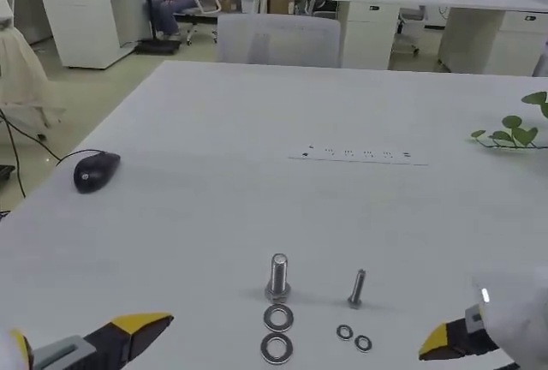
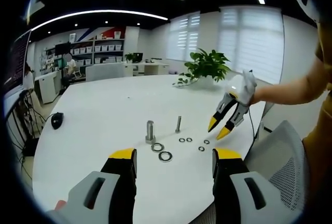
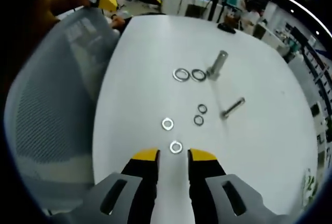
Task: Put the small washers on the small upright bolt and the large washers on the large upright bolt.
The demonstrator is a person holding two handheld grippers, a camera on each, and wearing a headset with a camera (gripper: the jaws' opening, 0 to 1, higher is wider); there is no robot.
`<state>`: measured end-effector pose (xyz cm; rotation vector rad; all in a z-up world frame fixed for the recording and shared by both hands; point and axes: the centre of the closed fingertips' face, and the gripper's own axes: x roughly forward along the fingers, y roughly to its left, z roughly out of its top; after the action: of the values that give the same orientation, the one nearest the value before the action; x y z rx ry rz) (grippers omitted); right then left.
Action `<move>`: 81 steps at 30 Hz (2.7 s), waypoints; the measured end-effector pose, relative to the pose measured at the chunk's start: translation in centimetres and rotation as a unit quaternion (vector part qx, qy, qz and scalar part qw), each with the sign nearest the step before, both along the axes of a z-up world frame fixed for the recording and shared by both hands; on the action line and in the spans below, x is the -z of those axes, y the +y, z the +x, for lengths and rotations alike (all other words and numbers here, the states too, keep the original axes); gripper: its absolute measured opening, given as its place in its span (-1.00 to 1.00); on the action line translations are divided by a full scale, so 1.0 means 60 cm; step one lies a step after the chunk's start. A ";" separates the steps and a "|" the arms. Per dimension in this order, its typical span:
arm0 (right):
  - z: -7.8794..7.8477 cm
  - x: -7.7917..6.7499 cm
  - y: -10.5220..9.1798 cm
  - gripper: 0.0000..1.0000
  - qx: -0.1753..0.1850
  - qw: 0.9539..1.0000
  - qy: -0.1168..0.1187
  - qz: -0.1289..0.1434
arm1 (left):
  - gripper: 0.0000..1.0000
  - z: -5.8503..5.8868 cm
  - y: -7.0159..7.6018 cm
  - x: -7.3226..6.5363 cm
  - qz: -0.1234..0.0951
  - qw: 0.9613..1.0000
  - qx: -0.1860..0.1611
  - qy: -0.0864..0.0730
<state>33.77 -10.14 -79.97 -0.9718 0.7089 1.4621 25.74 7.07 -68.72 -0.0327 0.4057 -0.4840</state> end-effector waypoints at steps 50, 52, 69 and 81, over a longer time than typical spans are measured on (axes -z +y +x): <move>0.009 0.039 0.010 -0.68 -0.076 0.994 0.031 -0.078 | 0.15 0.001 -0.005 0.000 -0.003 1.000 -0.003 -0.002; 0.010 0.039 0.010 -0.68 -0.069 0.994 0.034 -0.075 | 0.15 0.001 -0.003 0.001 -0.003 1.000 -0.004 -0.001; 0.011 0.040 0.012 -0.75 -0.067 0.994 0.029 -0.086 | 0.15 0.003 -0.002 -0.001 -0.001 1.000 -0.003 -0.003; 0.023 0.015 0.021 -0.76 -0.059 0.994 0.028 -0.084 | 0.13 0.002 -0.005 -0.004 0.002 1.000 0.003 -0.005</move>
<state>35.13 -8.89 -80.88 -1.1202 0.8374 1.5578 25.84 6.78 -68.49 -0.0258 0.3977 -0.4890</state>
